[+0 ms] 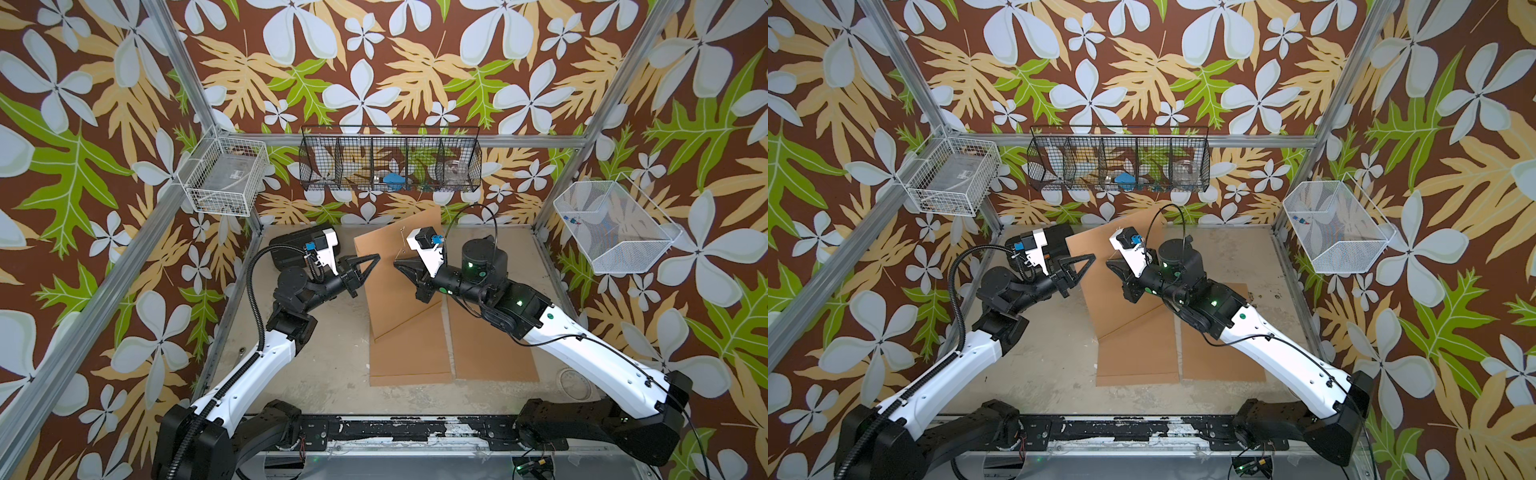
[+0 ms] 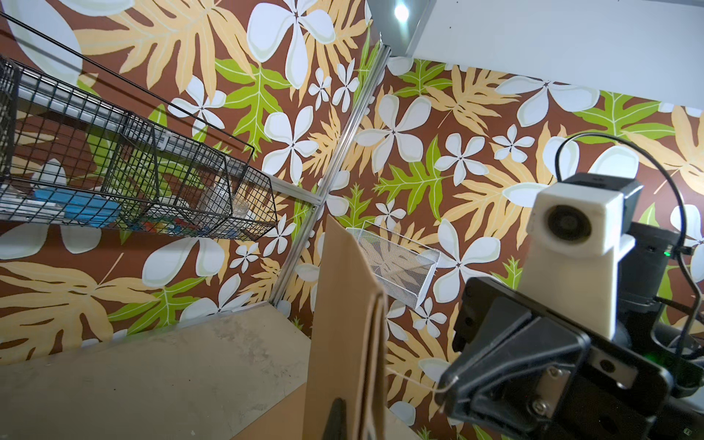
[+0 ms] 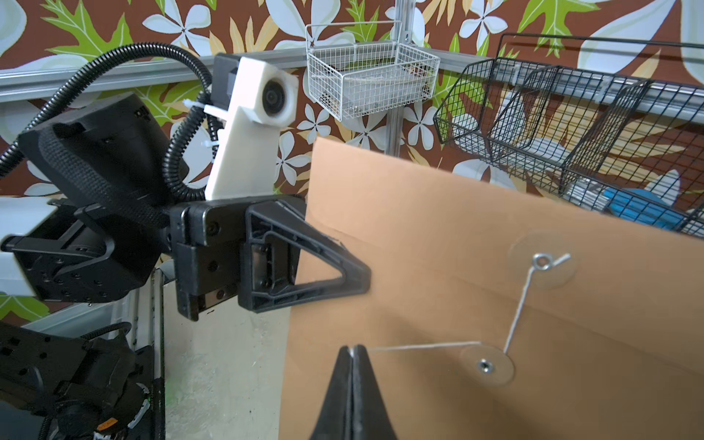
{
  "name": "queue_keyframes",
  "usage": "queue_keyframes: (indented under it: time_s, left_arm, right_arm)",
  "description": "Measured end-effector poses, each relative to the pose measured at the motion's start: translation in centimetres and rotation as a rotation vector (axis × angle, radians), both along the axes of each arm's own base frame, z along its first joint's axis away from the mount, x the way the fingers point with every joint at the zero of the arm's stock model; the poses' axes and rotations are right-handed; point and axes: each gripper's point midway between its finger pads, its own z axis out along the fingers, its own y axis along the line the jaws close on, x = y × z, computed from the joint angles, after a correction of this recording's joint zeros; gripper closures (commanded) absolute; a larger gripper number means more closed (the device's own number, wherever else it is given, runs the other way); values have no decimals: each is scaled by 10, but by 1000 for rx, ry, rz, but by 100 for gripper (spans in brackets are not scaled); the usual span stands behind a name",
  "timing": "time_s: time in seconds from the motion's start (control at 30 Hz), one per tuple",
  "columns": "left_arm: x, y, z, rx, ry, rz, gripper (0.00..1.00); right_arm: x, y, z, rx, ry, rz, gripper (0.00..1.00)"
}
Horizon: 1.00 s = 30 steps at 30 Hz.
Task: Open the file bag
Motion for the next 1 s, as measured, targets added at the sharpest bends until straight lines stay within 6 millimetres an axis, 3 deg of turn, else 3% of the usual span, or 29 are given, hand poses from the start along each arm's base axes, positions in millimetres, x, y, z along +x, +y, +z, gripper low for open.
queue_keyframes:
  time_s: [0.6,0.8,1.0]
  left_arm:
    - [5,10,26,-57,-42,66,100]
    - [-2,13,38,-61,-77,71,100]
    - [-6,17,40,-52,-85,82,100]
  right_arm:
    - [-7,-14,-42,-26,67,-43,100]
    - [0,-22,-56,-46,83,-100,100]
    - [12,-38,-56,-42,80,-163,100]
